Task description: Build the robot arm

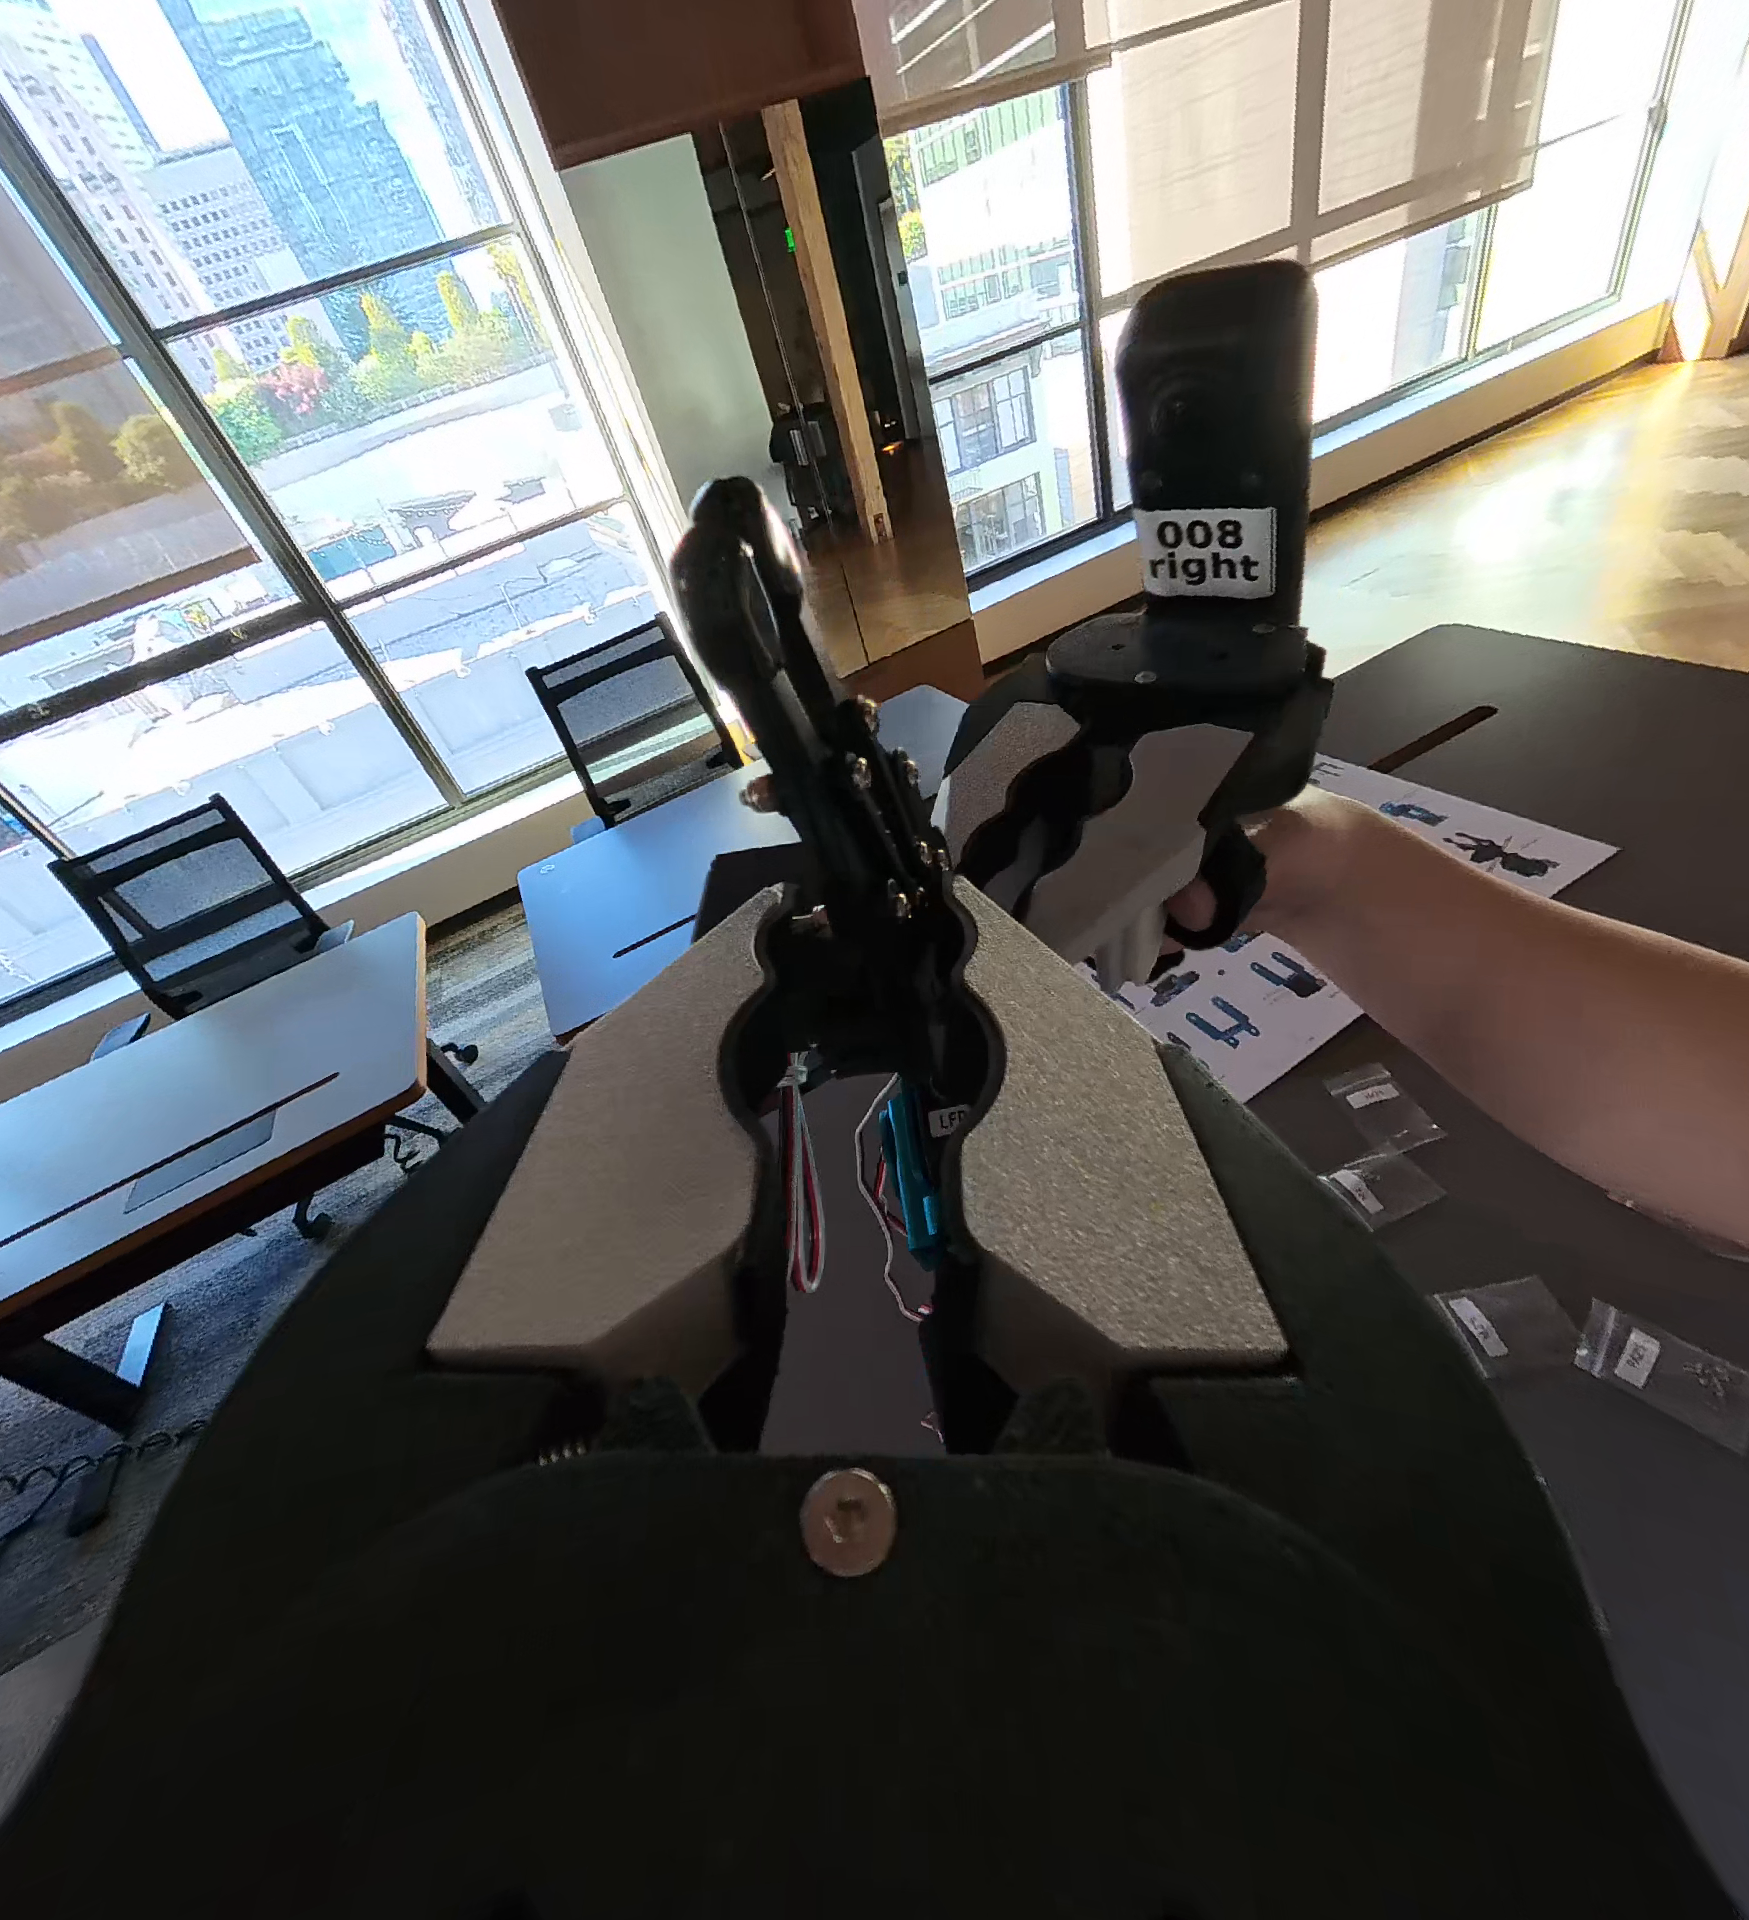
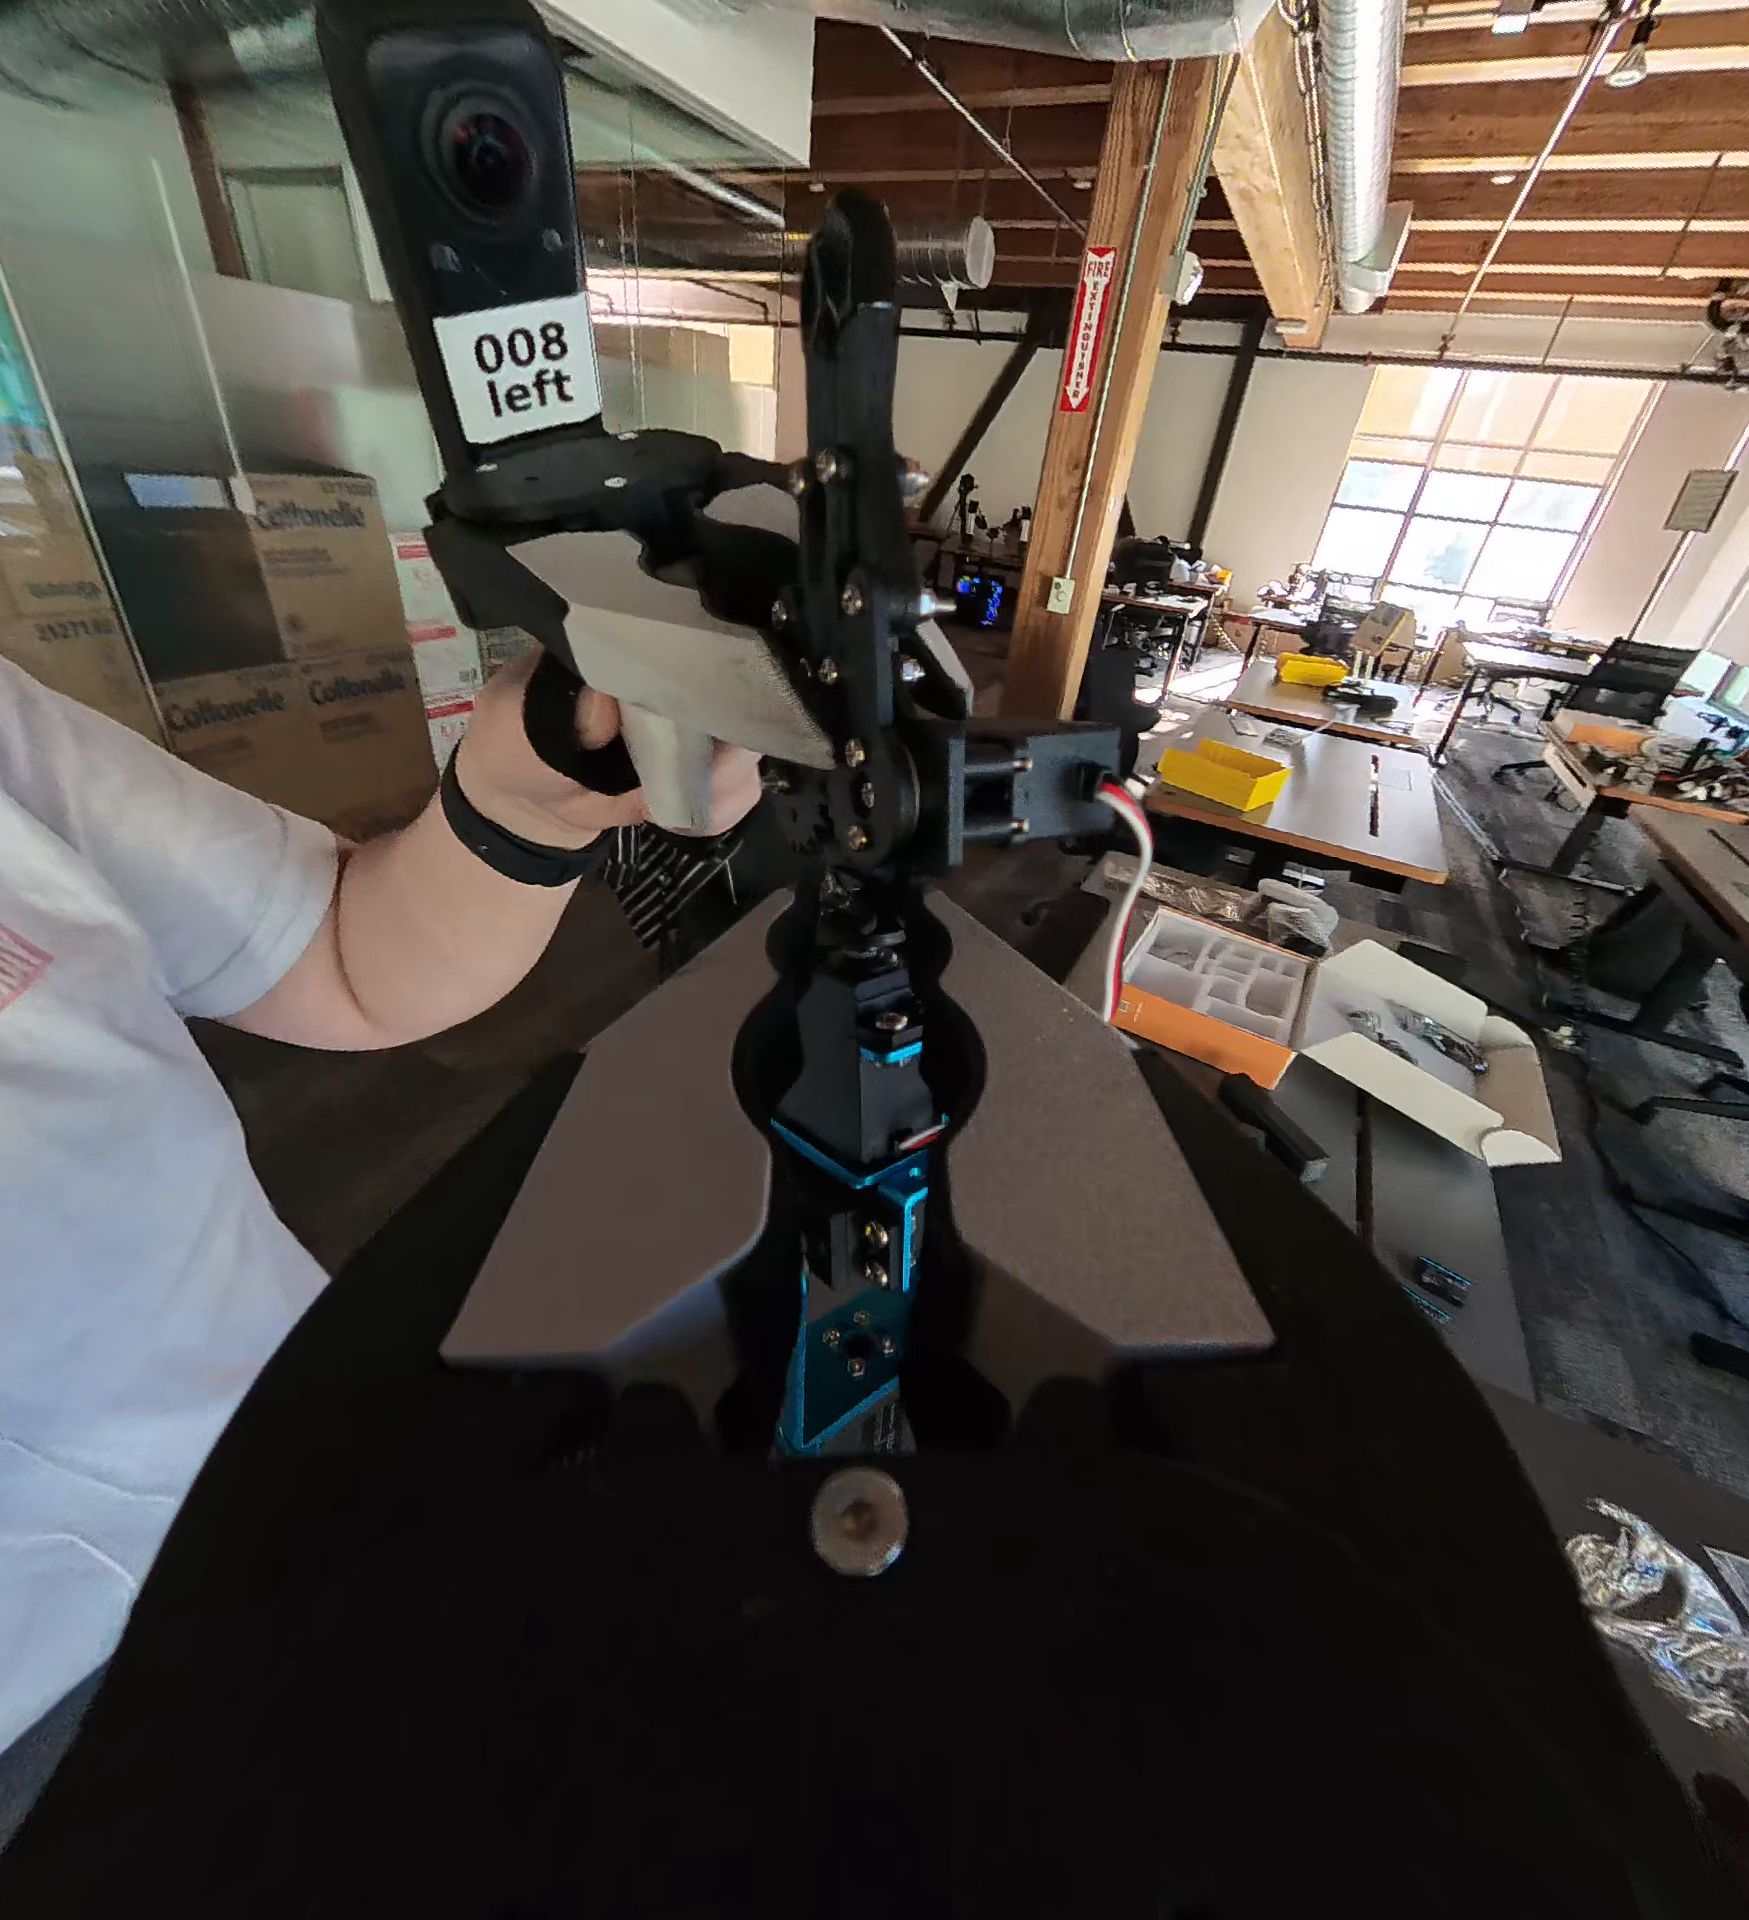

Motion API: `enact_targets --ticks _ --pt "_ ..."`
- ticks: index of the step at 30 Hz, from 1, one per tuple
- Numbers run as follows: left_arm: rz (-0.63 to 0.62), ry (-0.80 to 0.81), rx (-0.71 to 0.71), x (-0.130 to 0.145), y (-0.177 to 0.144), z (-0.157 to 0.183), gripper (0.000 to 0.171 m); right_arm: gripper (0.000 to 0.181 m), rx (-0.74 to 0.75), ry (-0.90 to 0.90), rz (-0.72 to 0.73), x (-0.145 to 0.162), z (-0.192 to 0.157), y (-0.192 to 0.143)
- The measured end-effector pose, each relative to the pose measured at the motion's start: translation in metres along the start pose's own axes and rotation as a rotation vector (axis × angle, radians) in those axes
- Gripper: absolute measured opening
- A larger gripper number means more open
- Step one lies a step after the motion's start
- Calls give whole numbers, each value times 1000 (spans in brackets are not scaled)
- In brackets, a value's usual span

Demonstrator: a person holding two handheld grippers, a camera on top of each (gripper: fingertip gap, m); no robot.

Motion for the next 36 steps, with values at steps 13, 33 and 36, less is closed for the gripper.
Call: enact_targets --ticks 13,33,36 --pt "20 -75 55 0 -3 0 20 11 -177 100 93 3 5 3" --pt "21 -90 80 -3 2 2 19 12 -155 42 170 8 7 -1" --pt "23 -88 75 -3 1 3 19 13 -165 62 202 9 7 -5"
Point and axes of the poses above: each gripper's, where its closed fingertips meet, y out along the fingers, x out of its underside, z = x × y across the jaws, the point moved 5 cm from there along -y, back along the fingers, and after that the axes turned 11 degrees about -x, right-handed, at the moved point
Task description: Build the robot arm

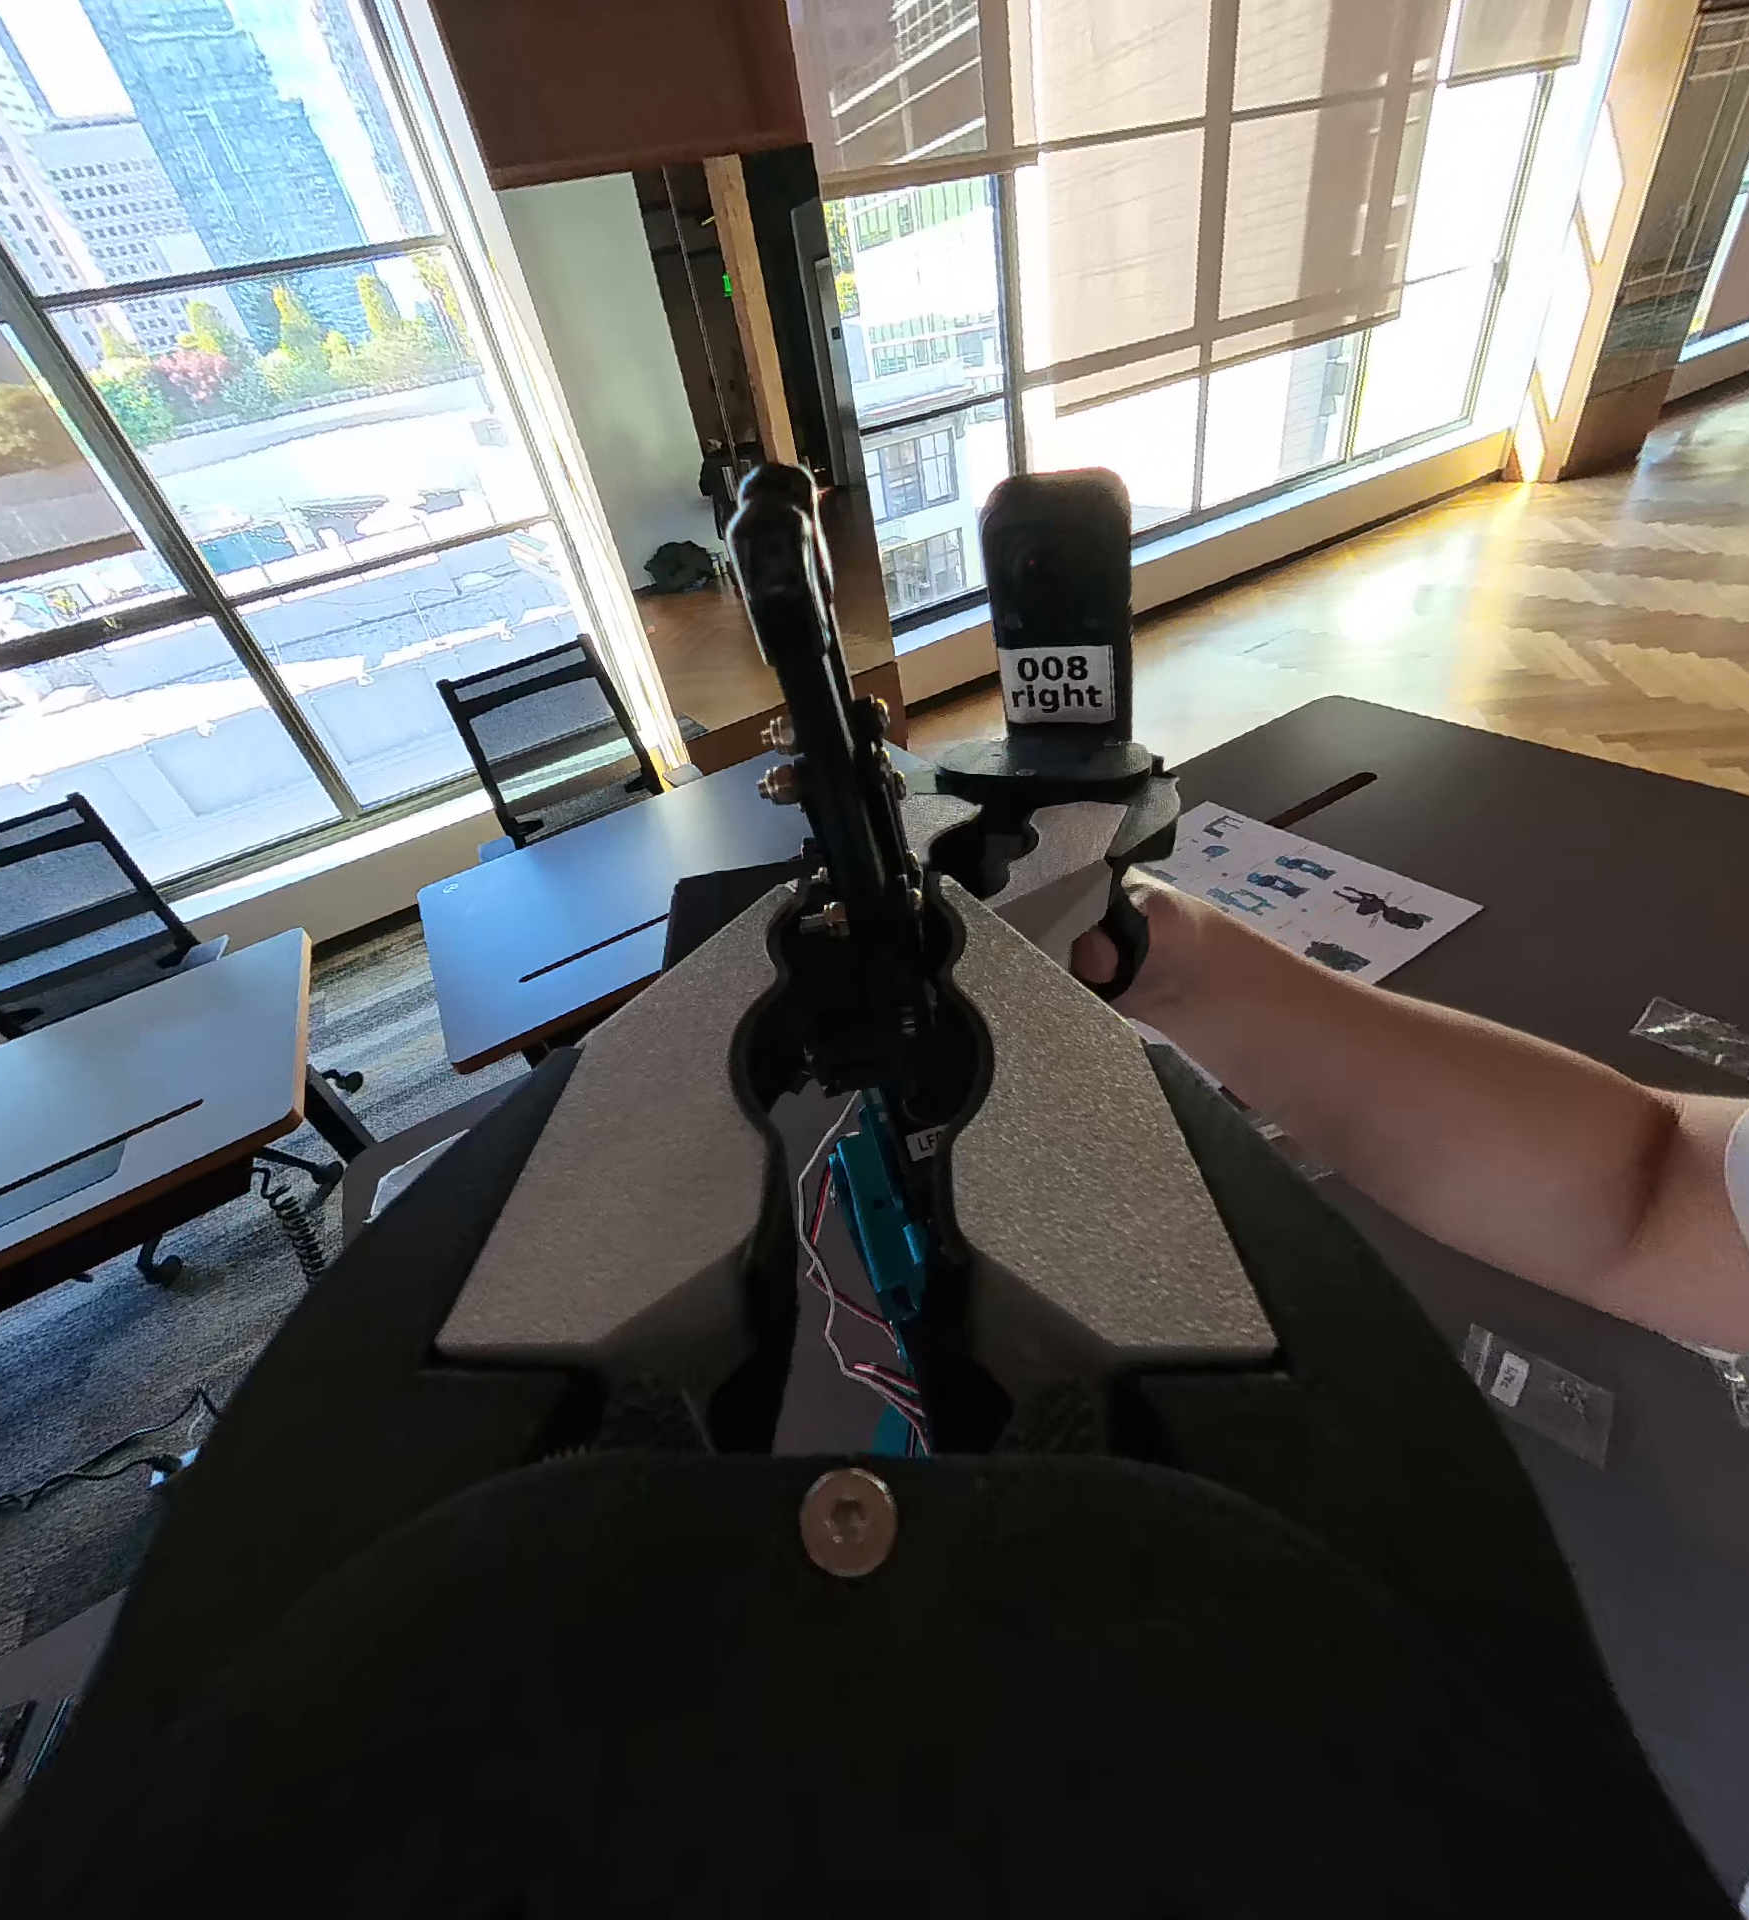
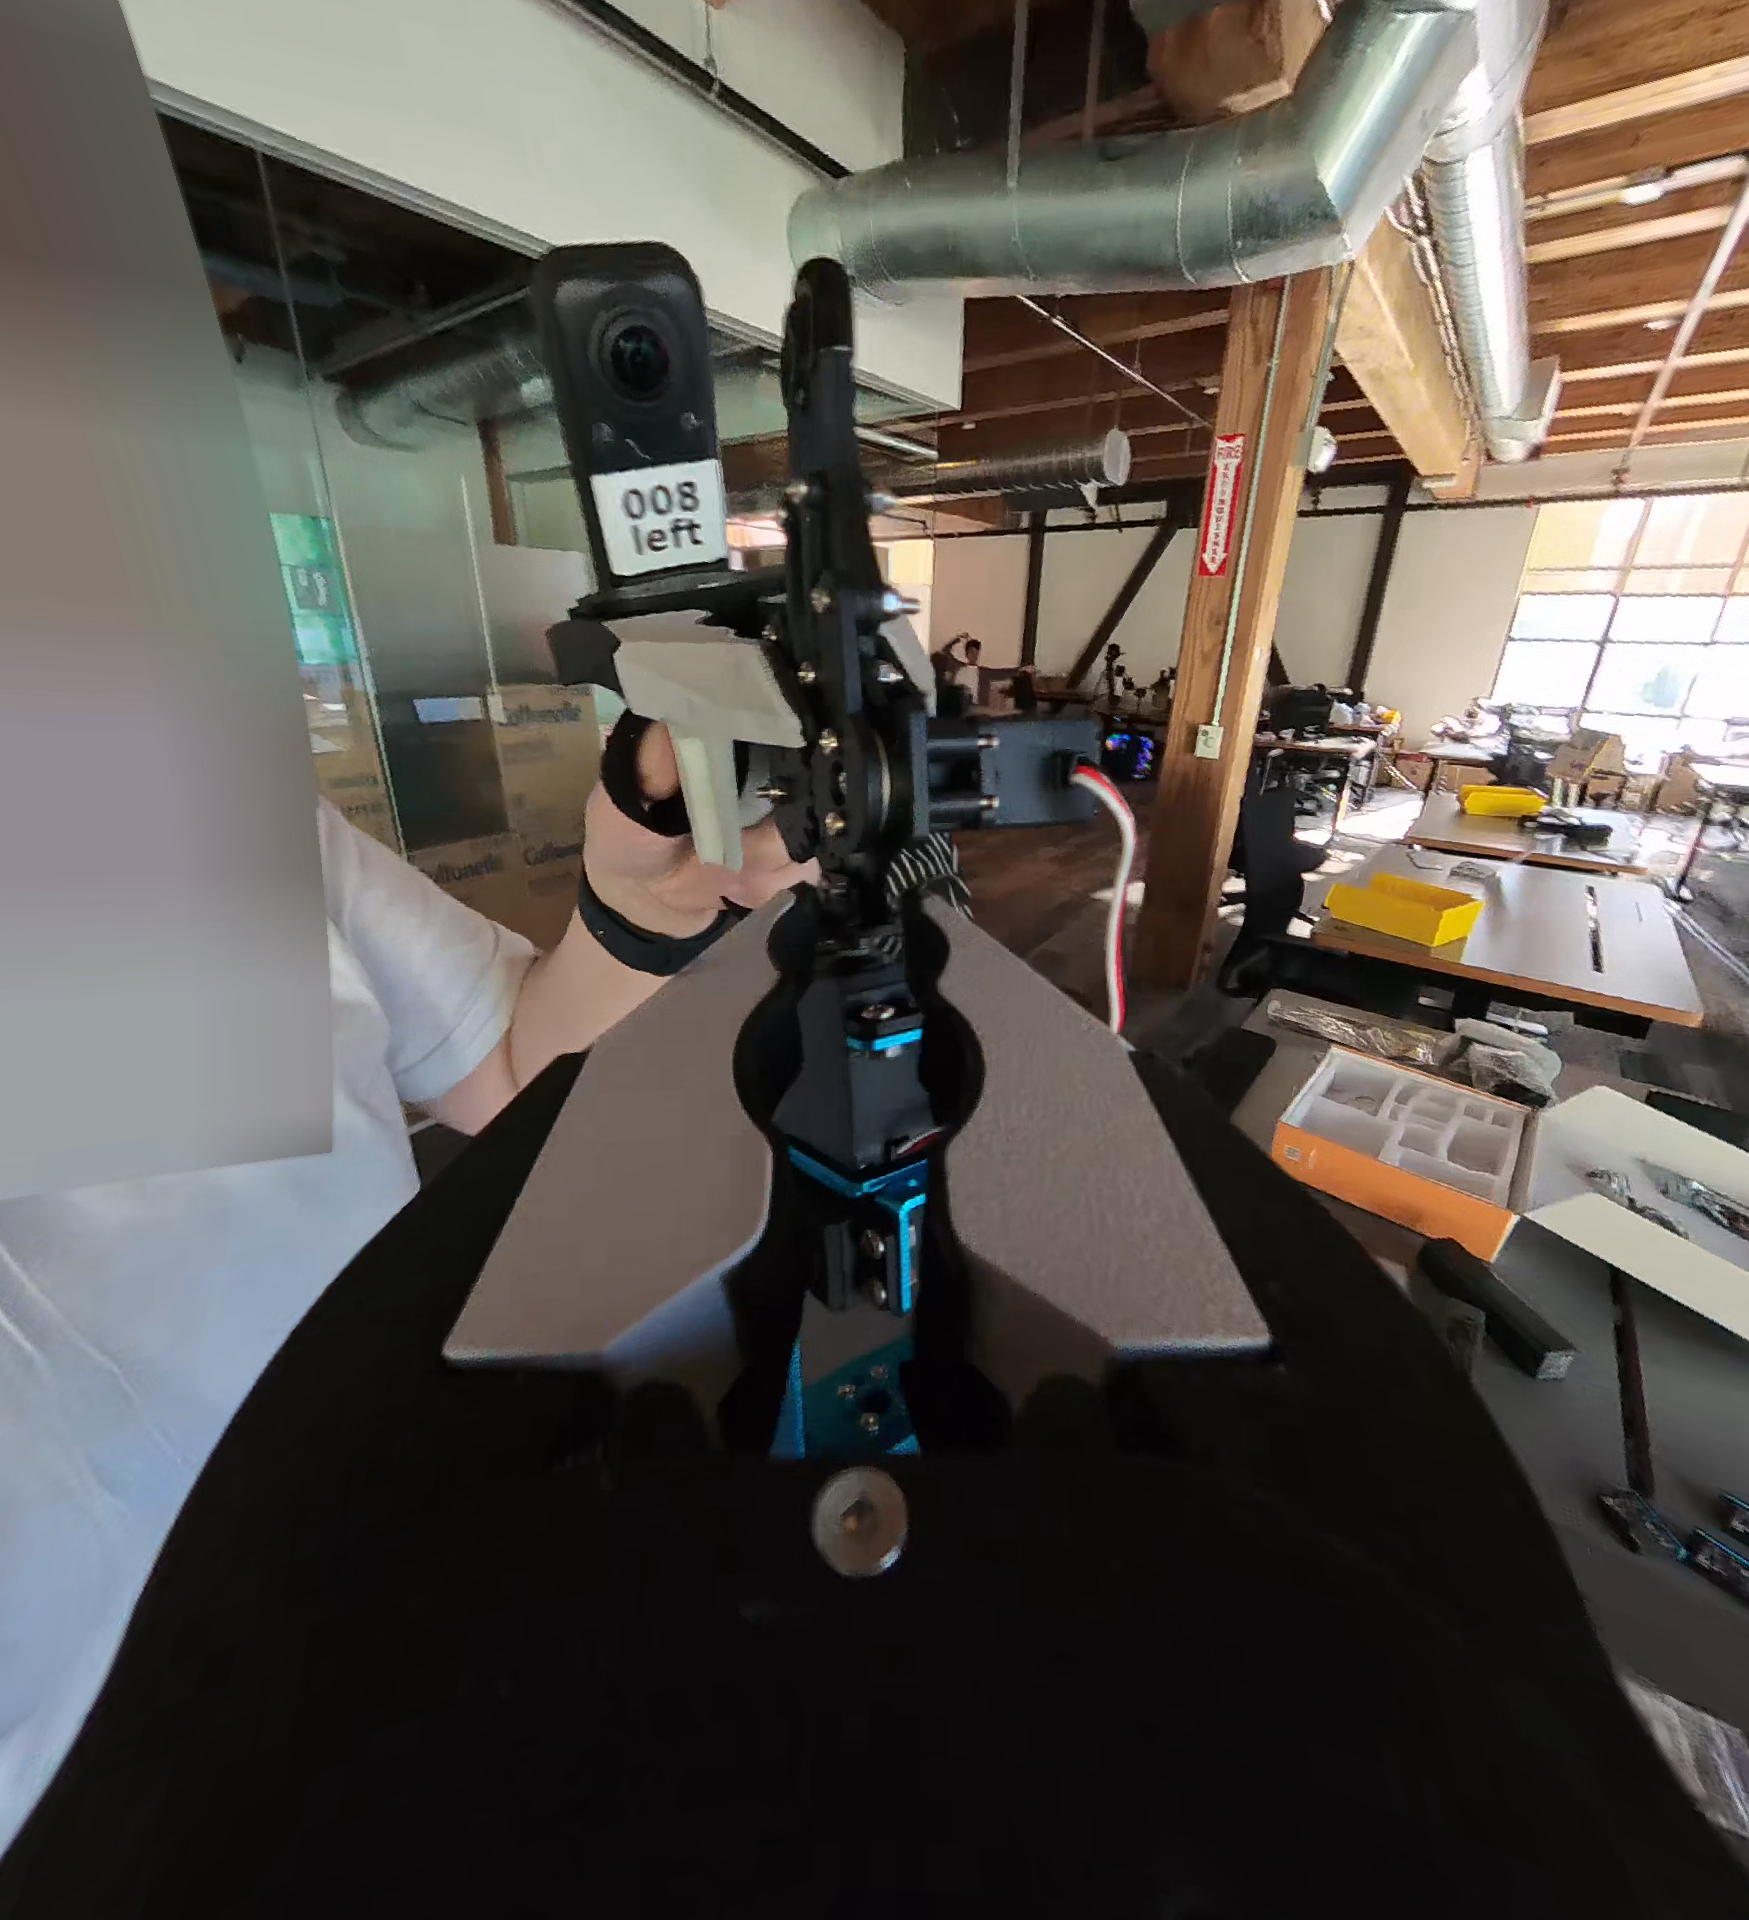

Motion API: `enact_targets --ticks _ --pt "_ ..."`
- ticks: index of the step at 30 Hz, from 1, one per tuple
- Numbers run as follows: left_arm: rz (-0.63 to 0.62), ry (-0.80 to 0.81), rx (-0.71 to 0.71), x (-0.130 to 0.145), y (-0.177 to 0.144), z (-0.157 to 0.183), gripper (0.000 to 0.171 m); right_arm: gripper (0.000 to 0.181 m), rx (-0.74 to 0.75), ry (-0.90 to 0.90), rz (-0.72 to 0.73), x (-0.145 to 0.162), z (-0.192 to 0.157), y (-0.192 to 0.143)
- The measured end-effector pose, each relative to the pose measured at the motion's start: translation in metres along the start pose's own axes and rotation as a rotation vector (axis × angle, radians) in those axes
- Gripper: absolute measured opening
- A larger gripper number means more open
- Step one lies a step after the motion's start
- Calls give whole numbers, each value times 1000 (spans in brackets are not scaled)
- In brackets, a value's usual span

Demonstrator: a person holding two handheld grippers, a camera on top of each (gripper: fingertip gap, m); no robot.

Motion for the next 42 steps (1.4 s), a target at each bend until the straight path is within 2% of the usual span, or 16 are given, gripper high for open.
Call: enact_targets --ticks 6,9,15,23,28,34,39,40,41,42 --pt "4 -16 8 0 0 0 18 9 -16 -13 -6 -1 0 -1" --pt "6 -16 9 0 0 0 18 15 -55 32 4 0 3 0" --pt "7 -22 10 0 1 -1 19 10 -97 74 23 -1 4 2" --pt "11 -48 19 1 -1 -1 18 11 12 -45 -55 -2 -1 5" --pt "24 -54 9 1 0 0 18 12 30 -43 -13 0 -2 4" --pt "34 -59 3 2 -3 0 18 12 66 2 -127 -5 -4 8" --pt "46 -57 -9 3 -2 1 18 12 81 -35 -54 -4 -5 5" --pt "48 -55 -12 2 -1 1 18 15 106 -55 -47 -6 -6 4" --pt "51 -50 -14 2 -1 1 18 30 136 -76 -40 -11 -7 0" --pt "58 -48 -16 1 -2 2 19 36 156 -91 -47 -16 -11 -4"
Point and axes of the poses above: each gripper's, where its closed fingertips meet, y out along the fingers, x out of its underside, z = x × y across the jaws, the point moved 5 cm from there along -y, back along the fingers, and after that the axes turned 11 degrees about -x, right-handed, at the moved point
